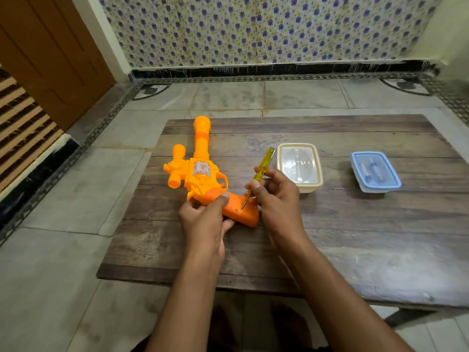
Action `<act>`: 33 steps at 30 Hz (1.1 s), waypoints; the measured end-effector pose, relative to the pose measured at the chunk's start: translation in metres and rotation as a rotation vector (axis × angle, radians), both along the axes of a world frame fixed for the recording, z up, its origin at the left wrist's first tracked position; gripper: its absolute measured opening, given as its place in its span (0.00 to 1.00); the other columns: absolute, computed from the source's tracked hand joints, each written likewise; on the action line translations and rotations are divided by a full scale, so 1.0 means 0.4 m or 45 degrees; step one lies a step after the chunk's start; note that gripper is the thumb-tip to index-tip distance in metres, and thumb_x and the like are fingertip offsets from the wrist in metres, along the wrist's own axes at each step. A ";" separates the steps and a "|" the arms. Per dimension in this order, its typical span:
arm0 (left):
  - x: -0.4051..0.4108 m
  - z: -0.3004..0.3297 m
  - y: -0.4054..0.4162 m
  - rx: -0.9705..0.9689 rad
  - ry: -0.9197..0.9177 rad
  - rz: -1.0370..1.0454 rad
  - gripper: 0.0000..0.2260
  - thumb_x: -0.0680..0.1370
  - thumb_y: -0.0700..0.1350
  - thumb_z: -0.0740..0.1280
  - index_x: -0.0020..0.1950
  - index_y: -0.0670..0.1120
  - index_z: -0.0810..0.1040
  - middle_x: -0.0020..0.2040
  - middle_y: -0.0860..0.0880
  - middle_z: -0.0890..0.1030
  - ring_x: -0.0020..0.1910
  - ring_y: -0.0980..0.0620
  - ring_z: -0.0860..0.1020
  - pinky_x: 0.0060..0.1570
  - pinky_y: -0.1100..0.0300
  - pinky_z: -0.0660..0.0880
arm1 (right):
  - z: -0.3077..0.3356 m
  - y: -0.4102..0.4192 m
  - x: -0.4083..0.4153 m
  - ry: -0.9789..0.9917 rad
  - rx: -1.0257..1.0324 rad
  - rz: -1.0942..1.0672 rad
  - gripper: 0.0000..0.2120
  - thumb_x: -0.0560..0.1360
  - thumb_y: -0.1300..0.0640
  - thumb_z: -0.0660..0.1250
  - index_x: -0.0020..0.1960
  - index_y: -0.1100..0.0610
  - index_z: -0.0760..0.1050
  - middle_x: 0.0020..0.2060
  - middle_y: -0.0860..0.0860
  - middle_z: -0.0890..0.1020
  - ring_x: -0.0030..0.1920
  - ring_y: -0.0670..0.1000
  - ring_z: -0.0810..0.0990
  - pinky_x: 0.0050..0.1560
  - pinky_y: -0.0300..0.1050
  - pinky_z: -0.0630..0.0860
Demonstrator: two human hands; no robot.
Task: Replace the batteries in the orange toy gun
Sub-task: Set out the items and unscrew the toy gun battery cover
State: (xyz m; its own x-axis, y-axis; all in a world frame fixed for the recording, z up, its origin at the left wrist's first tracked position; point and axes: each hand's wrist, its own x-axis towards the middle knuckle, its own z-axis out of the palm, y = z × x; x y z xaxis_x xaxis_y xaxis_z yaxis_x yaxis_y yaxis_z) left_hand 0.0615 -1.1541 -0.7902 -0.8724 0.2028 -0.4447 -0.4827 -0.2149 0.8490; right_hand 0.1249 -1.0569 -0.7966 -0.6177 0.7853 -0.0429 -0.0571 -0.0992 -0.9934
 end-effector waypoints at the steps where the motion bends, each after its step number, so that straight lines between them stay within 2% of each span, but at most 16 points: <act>1: 0.000 -0.003 0.001 0.009 -0.034 -0.021 0.13 0.76 0.32 0.72 0.59 0.42 0.78 0.55 0.41 0.85 0.56 0.41 0.84 0.42 0.47 0.83 | 0.001 0.001 0.004 0.004 0.020 -0.009 0.11 0.79 0.68 0.67 0.59 0.57 0.78 0.48 0.66 0.83 0.45 0.52 0.84 0.50 0.54 0.81; 3: -0.003 -0.004 0.002 0.032 -0.087 -0.044 0.09 0.77 0.32 0.71 0.53 0.42 0.79 0.56 0.39 0.84 0.56 0.40 0.84 0.47 0.43 0.82 | 0.001 0.003 0.009 0.016 0.053 -0.025 0.11 0.79 0.68 0.67 0.60 0.58 0.77 0.47 0.65 0.84 0.46 0.54 0.85 0.50 0.54 0.81; 5: -0.006 -0.002 0.001 0.082 -0.134 -0.038 0.09 0.77 0.31 0.70 0.53 0.42 0.78 0.55 0.38 0.84 0.55 0.39 0.83 0.51 0.39 0.81 | 0.000 0.002 0.014 0.021 0.110 -0.023 0.11 0.79 0.67 0.67 0.60 0.58 0.76 0.47 0.64 0.84 0.47 0.54 0.86 0.51 0.55 0.82; 9: -0.009 -0.001 -0.002 0.145 -0.168 -0.034 0.08 0.77 0.32 0.70 0.50 0.44 0.78 0.52 0.40 0.83 0.54 0.40 0.83 0.48 0.41 0.81 | -0.002 -0.004 0.023 0.021 0.201 0.037 0.10 0.80 0.66 0.67 0.60 0.58 0.75 0.48 0.62 0.84 0.48 0.51 0.87 0.55 0.56 0.83; 14: -0.007 -0.008 -0.001 0.143 -0.154 -0.056 0.08 0.75 0.32 0.72 0.51 0.42 0.79 0.53 0.38 0.84 0.55 0.39 0.84 0.50 0.40 0.81 | 0.000 -0.001 0.024 0.031 0.264 0.039 0.11 0.80 0.65 0.67 0.62 0.57 0.75 0.46 0.62 0.84 0.47 0.53 0.86 0.54 0.61 0.83; 18: -0.010 -0.010 -0.001 0.123 -0.130 -0.079 0.07 0.75 0.32 0.72 0.51 0.40 0.80 0.50 0.37 0.85 0.53 0.38 0.85 0.47 0.42 0.83 | -0.002 -0.005 0.018 -0.008 0.339 0.064 0.14 0.78 0.63 0.72 0.61 0.55 0.75 0.43 0.56 0.85 0.46 0.53 0.86 0.50 0.62 0.82; 23: -0.016 -0.010 -0.002 0.110 -0.112 -0.091 0.14 0.76 0.32 0.72 0.60 0.36 0.80 0.53 0.36 0.85 0.53 0.39 0.85 0.45 0.43 0.84 | 0.005 -0.005 0.017 -0.032 0.420 0.128 0.17 0.76 0.62 0.74 0.62 0.54 0.74 0.44 0.52 0.86 0.47 0.50 0.87 0.49 0.58 0.84; 27: -0.019 -0.009 0.000 0.099 -0.131 -0.086 0.12 0.75 0.31 0.72 0.57 0.36 0.81 0.50 0.37 0.86 0.50 0.40 0.86 0.41 0.46 0.85 | 0.013 0.004 0.027 0.000 0.503 0.204 0.14 0.75 0.65 0.73 0.58 0.56 0.75 0.47 0.52 0.85 0.47 0.50 0.86 0.49 0.58 0.84; 30: -0.020 -0.009 0.003 0.102 -0.125 -0.082 0.08 0.74 0.30 0.73 0.51 0.38 0.81 0.44 0.40 0.86 0.46 0.42 0.86 0.37 0.48 0.85 | 0.024 0.009 0.037 0.022 0.683 0.254 0.12 0.74 0.66 0.73 0.56 0.59 0.76 0.48 0.50 0.84 0.49 0.50 0.85 0.49 0.53 0.84; 33: -0.020 -0.011 0.003 0.097 -0.115 -0.079 0.07 0.74 0.30 0.73 0.48 0.40 0.81 0.40 0.43 0.86 0.43 0.43 0.85 0.34 0.50 0.84 | 0.040 0.001 0.047 0.033 0.865 0.298 0.19 0.74 0.68 0.73 0.62 0.60 0.74 0.48 0.51 0.83 0.49 0.50 0.84 0.49 0.51 0.83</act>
